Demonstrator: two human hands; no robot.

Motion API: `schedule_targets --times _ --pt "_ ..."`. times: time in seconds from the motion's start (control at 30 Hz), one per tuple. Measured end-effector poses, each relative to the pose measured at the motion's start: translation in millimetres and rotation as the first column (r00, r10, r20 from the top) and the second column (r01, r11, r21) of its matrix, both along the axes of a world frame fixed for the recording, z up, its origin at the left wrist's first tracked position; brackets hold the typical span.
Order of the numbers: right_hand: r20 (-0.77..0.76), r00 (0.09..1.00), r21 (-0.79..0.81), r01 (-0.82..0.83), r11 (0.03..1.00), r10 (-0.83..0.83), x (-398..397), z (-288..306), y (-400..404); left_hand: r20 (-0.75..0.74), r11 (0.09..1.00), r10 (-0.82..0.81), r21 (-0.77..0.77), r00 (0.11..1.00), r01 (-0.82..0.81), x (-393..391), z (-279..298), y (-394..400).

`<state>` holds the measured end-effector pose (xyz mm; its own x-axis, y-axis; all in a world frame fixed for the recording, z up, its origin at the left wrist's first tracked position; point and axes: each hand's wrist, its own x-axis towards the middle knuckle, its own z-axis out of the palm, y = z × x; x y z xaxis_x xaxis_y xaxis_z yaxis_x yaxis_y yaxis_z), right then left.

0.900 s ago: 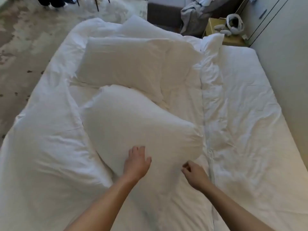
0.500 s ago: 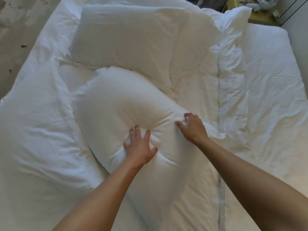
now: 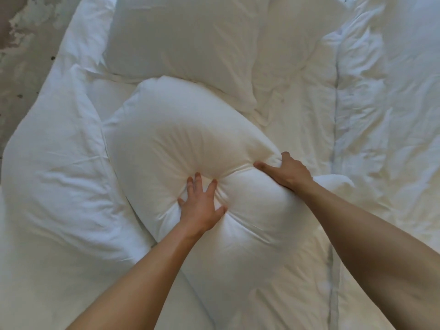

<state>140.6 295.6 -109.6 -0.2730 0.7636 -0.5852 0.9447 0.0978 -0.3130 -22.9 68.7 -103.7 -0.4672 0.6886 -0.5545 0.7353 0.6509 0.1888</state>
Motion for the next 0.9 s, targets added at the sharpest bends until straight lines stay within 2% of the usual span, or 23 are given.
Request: schedule_targets --times 0.13,0.27,0.4,0.53,0.63,0.77,0.9 --pt "-0.090 0.996 0.045 -0.017 0.999 0.021 10.9 27.9 -27.8 0.059 0.997 0.059 -0.045 0.997 -0.056 10.9 34.8 -4.9" --pt "-0.211 0.976 0.121 -0.029 0.992 0.054 33.3 78.7 -68.7 0.153 0.994 0.092 0.039 0.984 -0.099 44.1 87.3 -17.9" --pt "-0.281 0.941 0.214 -0.131 0.968 0.189 59.0 151.4 -108.5 0.155 0.992 0.072 0.094 0.985 -0.088 87.9 139.4 -49.0" --pt "-0.278 0.904 0.387 -0.205 0.899 0.326 89.1 231.6 -141.5 0.193 0.982 0.073 0.157 0.978 -0.104 132.9 185.2 -79.2" --pt "-0.239 0.889 0.472 -0.244 0.847 0.390 128.4 286.3 -161.5 0.179 0.981 -0.010 0.193 0.984 -0.025 174.2 210.7 -97.0" --pt "-0.237 0.872 0.522 -0.258 0.813 0.429 200.4 336.6 -190.7 0.066 0.924 -0.109 0.375 0.992 0.077 220.4 237.7 -110.9" --pt "-0.278 0.898 0.538 -0.148 0.830 0.340 281.1 354.0 -221.4 0.000 0.776 -0.091 0.627 0.996 0.071 248.4 265.6 -106.0"
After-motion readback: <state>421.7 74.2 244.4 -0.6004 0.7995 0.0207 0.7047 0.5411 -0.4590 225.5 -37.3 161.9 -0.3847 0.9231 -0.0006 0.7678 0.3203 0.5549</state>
